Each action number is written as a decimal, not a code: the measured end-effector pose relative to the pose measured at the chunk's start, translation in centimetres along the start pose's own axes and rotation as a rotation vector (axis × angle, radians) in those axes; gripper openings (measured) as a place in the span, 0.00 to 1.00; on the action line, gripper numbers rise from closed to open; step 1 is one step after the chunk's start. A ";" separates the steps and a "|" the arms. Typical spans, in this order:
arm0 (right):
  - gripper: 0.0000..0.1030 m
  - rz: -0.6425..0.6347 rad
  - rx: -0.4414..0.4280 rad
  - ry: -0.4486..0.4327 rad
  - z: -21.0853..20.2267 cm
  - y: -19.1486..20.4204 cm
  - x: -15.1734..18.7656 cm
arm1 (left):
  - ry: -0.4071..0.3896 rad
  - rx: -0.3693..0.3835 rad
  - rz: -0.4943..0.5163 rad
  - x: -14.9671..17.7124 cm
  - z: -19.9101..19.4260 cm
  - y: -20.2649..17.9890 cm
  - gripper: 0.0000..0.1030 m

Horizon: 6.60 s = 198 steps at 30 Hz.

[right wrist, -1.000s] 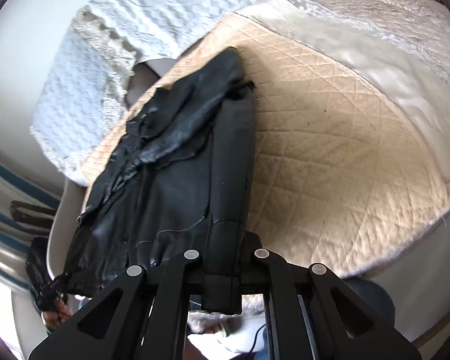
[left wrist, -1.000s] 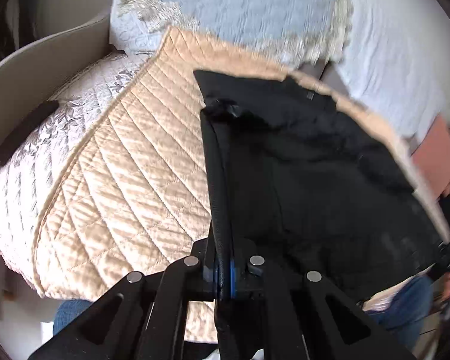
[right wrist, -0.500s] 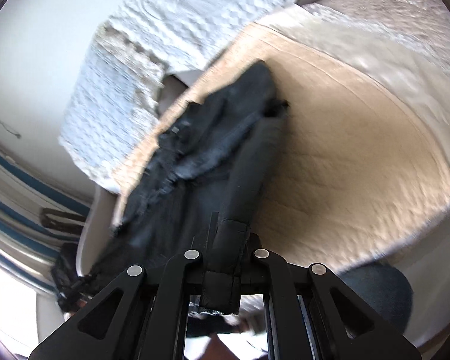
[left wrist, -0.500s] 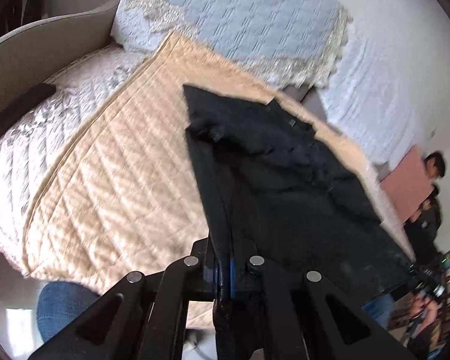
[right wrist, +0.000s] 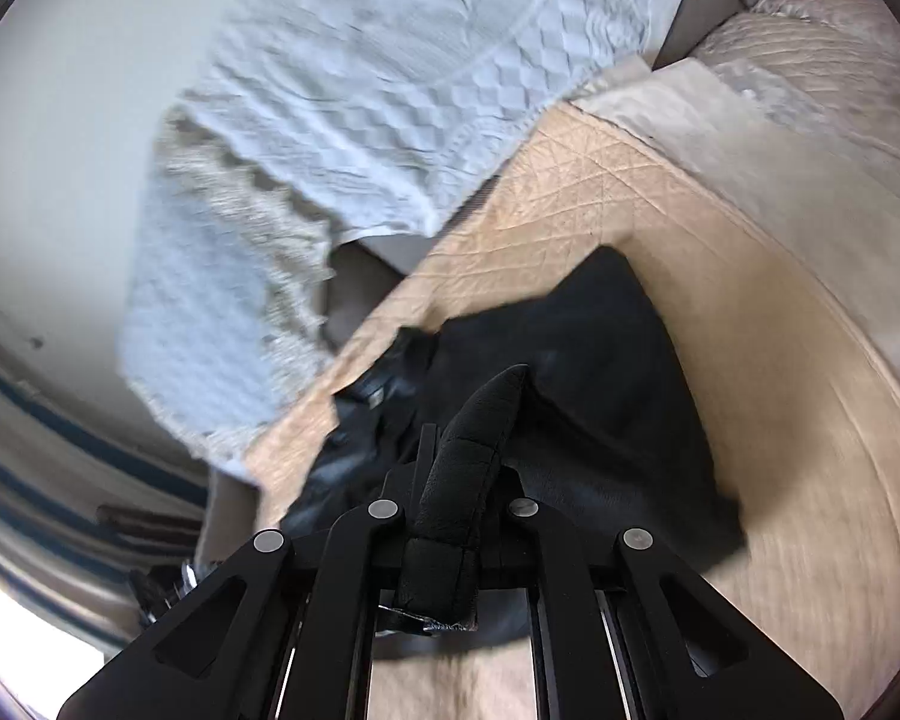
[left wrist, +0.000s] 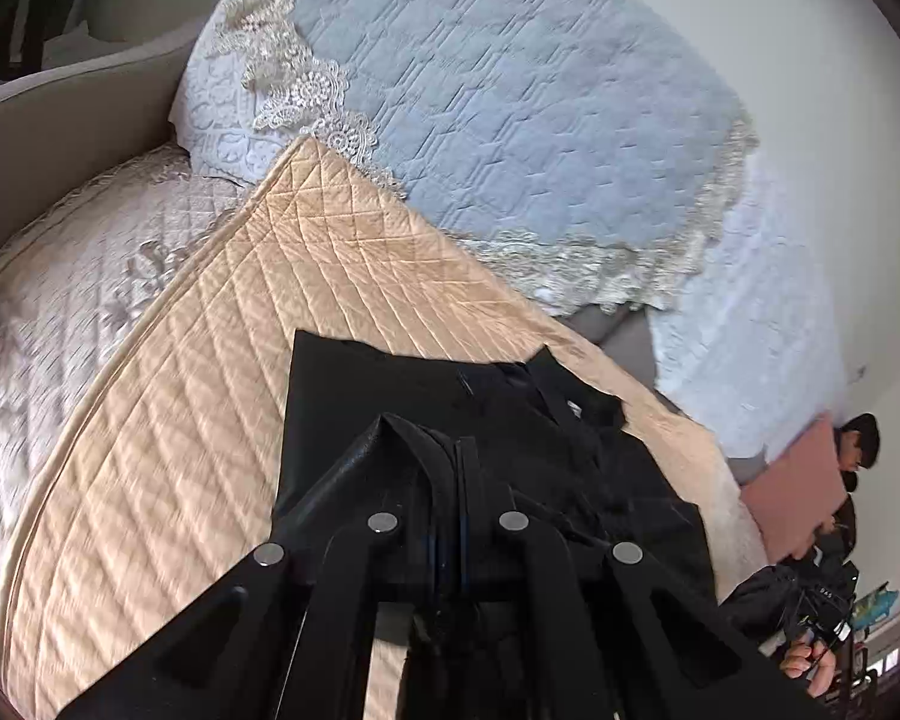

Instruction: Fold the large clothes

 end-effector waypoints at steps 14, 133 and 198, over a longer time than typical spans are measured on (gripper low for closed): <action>0.58 -0.113 0.107 -0.064 4.2 -3.1 -4.5 | 0.009 -0.213 0.020 -4.9 7.3 2.4 0.16; 0.53 -0.466 0.502 -0.002 2.4 -0.1 11.0 | 0.035 -0.466 0.303 9.0 0.2 -4.5 0.39; 0.63 0.111 0.223 -0.123 4.1 -9.5 3.6 | -0.008 -0.338 -0.163 4.9 6.5 5.0 0.60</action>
Point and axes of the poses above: each gripper's, at about its wrist camera, not at the fingertips, and z roughly the way its jaws point, y to its left, x to its underside, the point moved 4 cm from there along z, roughly the way its jaws point, and after that the axes turned 7 degrees about y, right-handed, at the moved point
